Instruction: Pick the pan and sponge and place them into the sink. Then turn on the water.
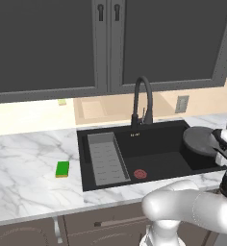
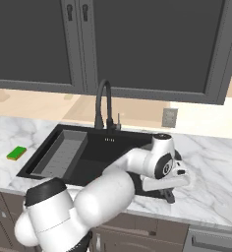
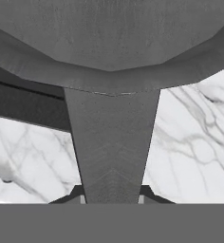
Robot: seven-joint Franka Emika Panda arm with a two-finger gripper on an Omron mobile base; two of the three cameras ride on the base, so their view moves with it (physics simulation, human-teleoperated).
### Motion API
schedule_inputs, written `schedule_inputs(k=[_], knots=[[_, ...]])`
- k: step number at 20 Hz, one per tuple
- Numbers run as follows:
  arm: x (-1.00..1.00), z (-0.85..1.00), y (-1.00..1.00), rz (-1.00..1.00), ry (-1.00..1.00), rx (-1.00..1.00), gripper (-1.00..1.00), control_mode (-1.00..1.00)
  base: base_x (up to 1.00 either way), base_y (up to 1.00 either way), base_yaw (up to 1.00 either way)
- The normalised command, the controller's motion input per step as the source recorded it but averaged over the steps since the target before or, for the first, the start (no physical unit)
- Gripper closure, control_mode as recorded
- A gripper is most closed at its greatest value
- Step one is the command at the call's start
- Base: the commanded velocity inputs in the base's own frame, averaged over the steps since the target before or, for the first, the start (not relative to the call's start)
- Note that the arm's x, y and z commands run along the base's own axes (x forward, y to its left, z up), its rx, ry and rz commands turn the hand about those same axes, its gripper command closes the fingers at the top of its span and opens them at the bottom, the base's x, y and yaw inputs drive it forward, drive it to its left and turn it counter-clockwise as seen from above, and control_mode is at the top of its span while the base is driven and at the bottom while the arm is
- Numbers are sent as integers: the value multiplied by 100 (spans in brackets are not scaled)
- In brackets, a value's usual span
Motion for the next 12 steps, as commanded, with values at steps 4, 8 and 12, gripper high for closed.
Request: schedule_inputs(k=[4,8,12], knots=[[13,0,1,0,1,-1,100,-100,0,0,0],[34,0,0,0,1,0,100,-100,0,0,0],[42,0,0,0,0,0,100,-100,0,0,0]])
